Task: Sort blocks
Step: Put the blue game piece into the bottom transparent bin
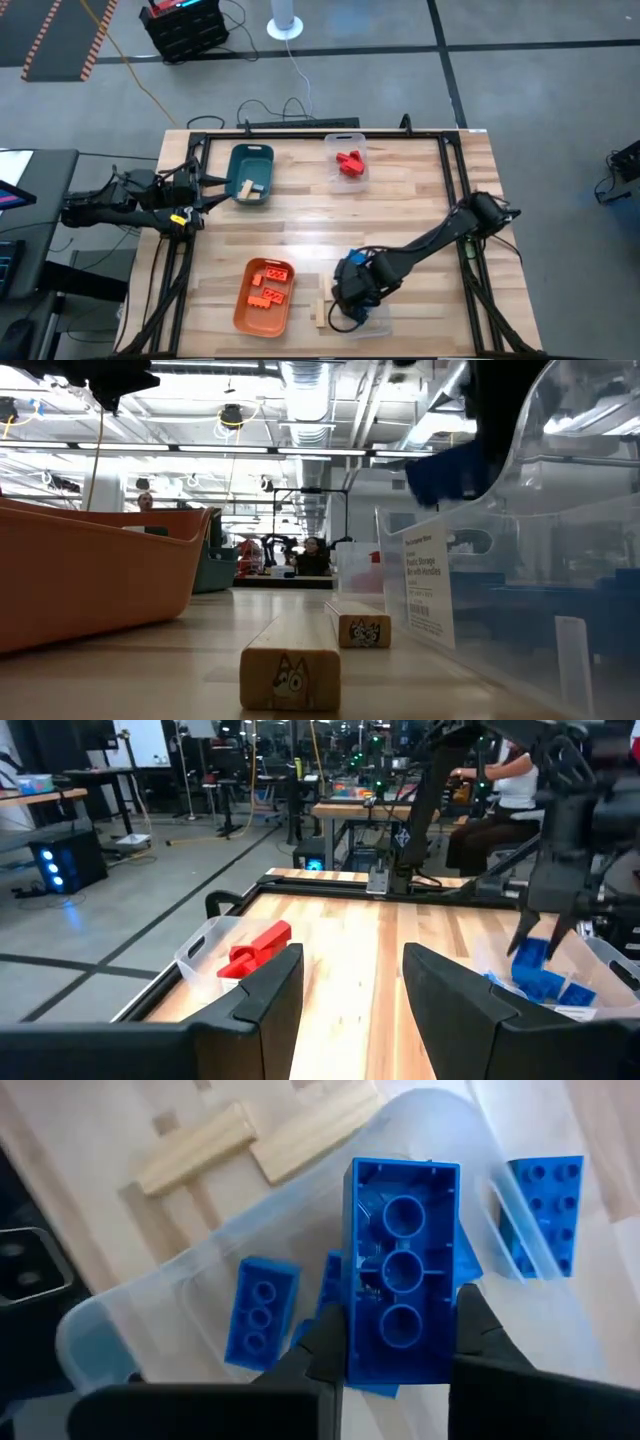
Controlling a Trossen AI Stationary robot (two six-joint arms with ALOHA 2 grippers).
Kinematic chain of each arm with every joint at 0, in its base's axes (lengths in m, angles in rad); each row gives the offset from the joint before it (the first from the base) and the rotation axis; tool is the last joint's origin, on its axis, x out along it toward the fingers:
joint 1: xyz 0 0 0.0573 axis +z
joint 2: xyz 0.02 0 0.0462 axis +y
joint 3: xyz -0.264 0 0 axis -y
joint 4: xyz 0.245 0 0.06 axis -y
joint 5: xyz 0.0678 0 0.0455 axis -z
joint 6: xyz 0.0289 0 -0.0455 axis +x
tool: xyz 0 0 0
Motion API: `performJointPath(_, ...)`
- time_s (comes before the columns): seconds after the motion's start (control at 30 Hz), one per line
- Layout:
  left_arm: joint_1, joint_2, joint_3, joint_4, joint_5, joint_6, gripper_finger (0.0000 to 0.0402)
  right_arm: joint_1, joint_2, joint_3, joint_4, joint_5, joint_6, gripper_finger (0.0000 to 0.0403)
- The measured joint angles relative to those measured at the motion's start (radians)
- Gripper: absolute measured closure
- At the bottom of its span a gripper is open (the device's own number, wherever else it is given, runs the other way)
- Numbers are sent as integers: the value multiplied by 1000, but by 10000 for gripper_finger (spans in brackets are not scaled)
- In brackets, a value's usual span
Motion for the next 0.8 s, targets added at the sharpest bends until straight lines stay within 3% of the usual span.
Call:
performJointPath(0.13, 0, 0, 0, 0, 0, 0, 233, -21, 27, 2, 13, -44, 14, 309)
performJointPath(0.33, 0, 0, 0, 0, -1, 22, 233, -44, 22, 36, -14, -100, 64, 229)
performJointPath(0.47, 0, 0, 0, 0, -2, 29, 233, -50, 22, 112, -128, -102, 77, 193)
performJointPath(0.53, 0, 0, 0, 0, -2, 29, 233, -50, 19, 154, -205, -67, 71, 187)
performJointPath(0.67, 0, 0, 0, 2, -2, 28, 233, -74, 18, 197, -303, 122, 20, 186)
performJointPath(0.8, 0, 0, 0, 7, -2, 30, 233, -160, 25, 176, -281, 142, -56, 193)
